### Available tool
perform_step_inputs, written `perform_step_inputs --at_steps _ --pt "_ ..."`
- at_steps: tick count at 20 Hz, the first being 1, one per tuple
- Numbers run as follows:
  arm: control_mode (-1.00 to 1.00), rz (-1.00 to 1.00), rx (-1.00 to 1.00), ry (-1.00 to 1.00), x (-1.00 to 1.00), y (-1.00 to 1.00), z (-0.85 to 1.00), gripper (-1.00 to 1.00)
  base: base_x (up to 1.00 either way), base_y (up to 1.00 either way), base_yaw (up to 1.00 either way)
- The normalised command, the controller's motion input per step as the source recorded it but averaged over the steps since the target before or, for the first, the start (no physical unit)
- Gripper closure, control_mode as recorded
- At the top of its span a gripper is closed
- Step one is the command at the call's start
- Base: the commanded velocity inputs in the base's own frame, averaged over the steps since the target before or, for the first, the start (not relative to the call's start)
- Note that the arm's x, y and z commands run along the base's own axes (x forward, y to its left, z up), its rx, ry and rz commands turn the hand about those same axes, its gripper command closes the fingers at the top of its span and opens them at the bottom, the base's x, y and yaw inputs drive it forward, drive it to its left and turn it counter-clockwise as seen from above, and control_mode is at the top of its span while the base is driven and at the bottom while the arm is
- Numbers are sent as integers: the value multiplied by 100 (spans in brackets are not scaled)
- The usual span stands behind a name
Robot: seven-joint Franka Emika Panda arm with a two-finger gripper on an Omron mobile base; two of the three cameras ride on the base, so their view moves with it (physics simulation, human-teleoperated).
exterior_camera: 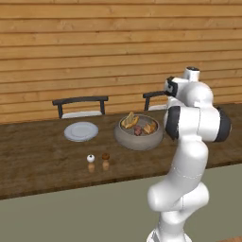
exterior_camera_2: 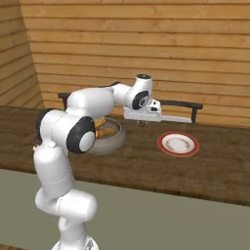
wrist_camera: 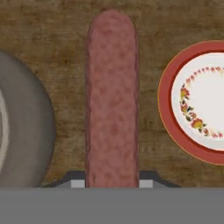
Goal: Place one bun and one sausage from the bowl on each plate.
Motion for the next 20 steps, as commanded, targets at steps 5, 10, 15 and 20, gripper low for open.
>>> perform_step_inputs --at_steps 5,10,15,20 --pt "-100 -28 0 21 15 -100 -17 100 0 0 0" --pt "-100 -21 0 7 1 -100 -54 100 0 0 0" --pt "-100 -10 5 0 15 -100 -51 100 0 0 0" --pt "-100 -1 8 -1 8 -75 -55 100 0 0 0"
